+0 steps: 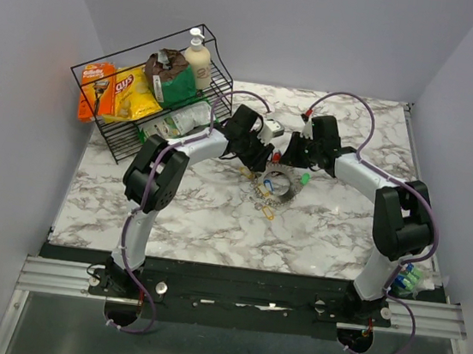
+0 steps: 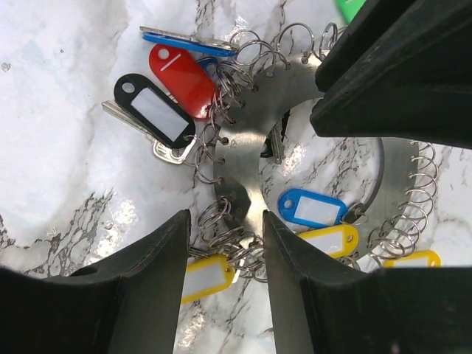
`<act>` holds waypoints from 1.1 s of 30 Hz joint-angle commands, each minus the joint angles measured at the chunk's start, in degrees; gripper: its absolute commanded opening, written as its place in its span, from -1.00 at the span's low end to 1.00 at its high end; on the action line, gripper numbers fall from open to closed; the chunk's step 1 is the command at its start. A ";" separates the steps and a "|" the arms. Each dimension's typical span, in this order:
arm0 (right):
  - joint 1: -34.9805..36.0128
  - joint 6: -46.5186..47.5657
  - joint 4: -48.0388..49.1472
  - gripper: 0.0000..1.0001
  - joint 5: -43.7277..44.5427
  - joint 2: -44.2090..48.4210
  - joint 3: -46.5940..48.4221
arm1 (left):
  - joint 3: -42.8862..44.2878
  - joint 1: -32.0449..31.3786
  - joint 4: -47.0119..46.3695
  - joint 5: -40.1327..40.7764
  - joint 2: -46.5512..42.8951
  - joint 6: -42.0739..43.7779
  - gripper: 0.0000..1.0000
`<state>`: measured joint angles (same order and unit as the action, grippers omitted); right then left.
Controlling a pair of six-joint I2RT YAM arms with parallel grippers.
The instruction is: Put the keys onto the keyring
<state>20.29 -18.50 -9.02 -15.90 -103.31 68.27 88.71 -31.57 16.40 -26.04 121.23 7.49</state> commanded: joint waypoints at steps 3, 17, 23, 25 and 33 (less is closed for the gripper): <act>-0.34 -0.57 1.02 -0.41 -1.33 1.00 -0.33 | 2.43 -0.42 0.91 2.66 1.99 0.69 0.01; -0.78 -1.01 1.28 -0.41 -1.94 0.74 -0.33 | 4.28 -0.68 1.79 3.45 4.19 0.78 -0.17; -0.78 -1.27 1.54 -0.41 -2.73 0.48 -0.33 | 4.98 -0.68 1.00 2.67 4.45 -0.45 -0.37; -0.87 -1.27 1.63 -0.41 -2.99 0.39 -0.24 | 5.07 -0.68 0.39 2.31 4.37 -0.72 -0.42; -0.78 -1.19 1.72 -0.41 -3.26 0.21 -0.15 | 6.30 -0.60 0.56 2.49 5.24 -0.63 -0.71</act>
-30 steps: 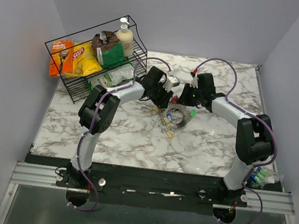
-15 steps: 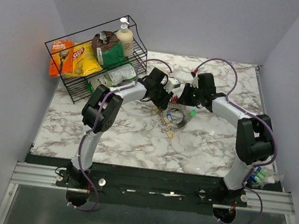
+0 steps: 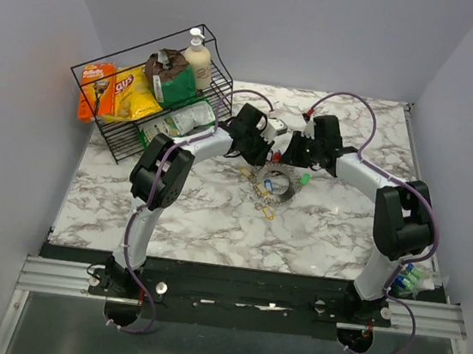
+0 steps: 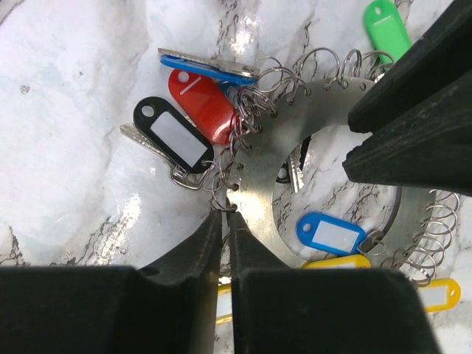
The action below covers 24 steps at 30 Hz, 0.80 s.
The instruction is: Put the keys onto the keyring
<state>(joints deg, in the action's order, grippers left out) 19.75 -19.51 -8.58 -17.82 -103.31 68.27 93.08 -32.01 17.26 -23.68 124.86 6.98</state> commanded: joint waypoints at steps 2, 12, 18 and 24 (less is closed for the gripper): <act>-0.24 -0.09 1.20 -0.41 -1.34 0.21 -0.07 | 2.02 -0.25 -0.12 0.13 1.70 0.05 -0.89; -0.32 0.00 1.20 -0.41 -1.69 0.83 -0.07 | 1.06 0.10 -1.08 0.30 0.04 -0.13 -0.75; -0.32 0.08 1.28 -0.41 -1.95 0.83 -0.15 | 0.88 0.28 -1.26 -1.01 -0.58 -0.22 -0.15; -0.32 0.08 1.20 -0.41 -1.95 0.56 -0.07 | 0.96 0.37 0.23 0.39 -0.14 0.66 0.00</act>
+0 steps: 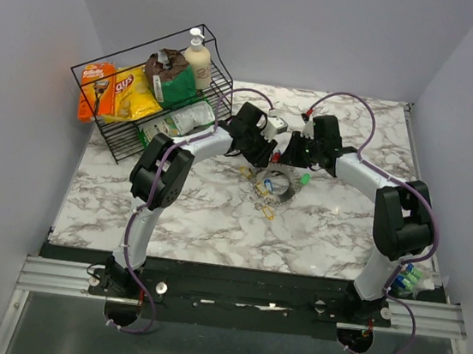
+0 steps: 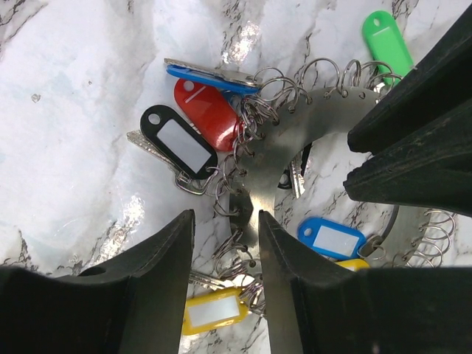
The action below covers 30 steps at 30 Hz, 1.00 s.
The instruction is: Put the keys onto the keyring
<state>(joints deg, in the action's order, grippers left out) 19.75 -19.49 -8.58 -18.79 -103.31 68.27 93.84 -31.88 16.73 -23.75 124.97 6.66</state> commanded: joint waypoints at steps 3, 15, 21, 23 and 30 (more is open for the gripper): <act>-0.32 0.06 1.28 -0.41 -1.08 0.47 -0.07 | 0.55 0.15 1.81 1.77 0.27 1.69 -0.02; -0.32 -0.03 1.20 -0.41 -1.34 -0.14 0.11 | 0.38 0.15 3.92 0.81 0.01 3.10 -0.14; -0.41 0.06 1.20 -0.41 -1.08 0.12 0.02 | 1.25 0.06 4.71 1.69 0.98 3.10 -0.38; -0.41 0.15 1.11 -0.41 -1.08 0.12 0.02 | 1.69 0.06 5.24 1.69 1.33 3.36 -0.47; -0.41 0.15 1.11 -0.40 -0.72 0.21 0.02 | 1.96 0.06 5.94 1.86 1.24 3.71 -0.70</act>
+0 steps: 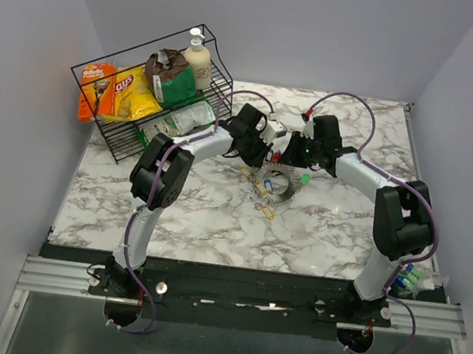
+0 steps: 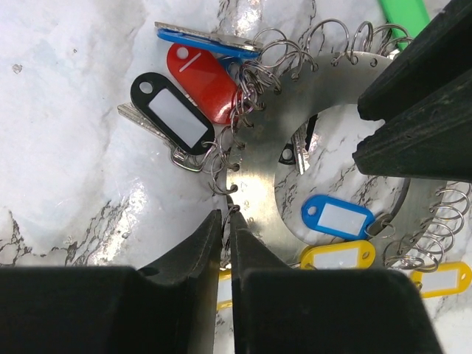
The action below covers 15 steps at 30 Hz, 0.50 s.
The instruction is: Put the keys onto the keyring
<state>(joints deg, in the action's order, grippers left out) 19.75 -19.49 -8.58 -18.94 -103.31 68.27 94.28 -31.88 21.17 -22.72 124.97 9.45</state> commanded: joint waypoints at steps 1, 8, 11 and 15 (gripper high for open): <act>-0.50 0.15 1.11 -0.40 -0.57 0.21 0.02 | 1.69 0.06 1.59 0.57 1.33 0.92 -0.80; -0.41 0.15 1.11 -0.40 -0.66 0.74 -0.15 | 1.61 0.15 1.07 -1.36 1.24 0.66 -1.00; -0.50 0.24 1.11 -0.40 -0.84 1.35 -0.42 | 0.38 0.06 -0.86 -3.02 0.19 -0.31 -1.00; -0.41 0.41 1.02 -0.37 -1.19 2.49 -0.68 | -1.64 0.15 -4.72 -5.66 -1.91 -2.33 -1.00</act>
<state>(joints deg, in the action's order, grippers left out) 19.64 -19.46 -8.58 -18.96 -103.26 68.27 94.39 -31.83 20.47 -24.10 124.97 9.13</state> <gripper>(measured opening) 0.307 0.009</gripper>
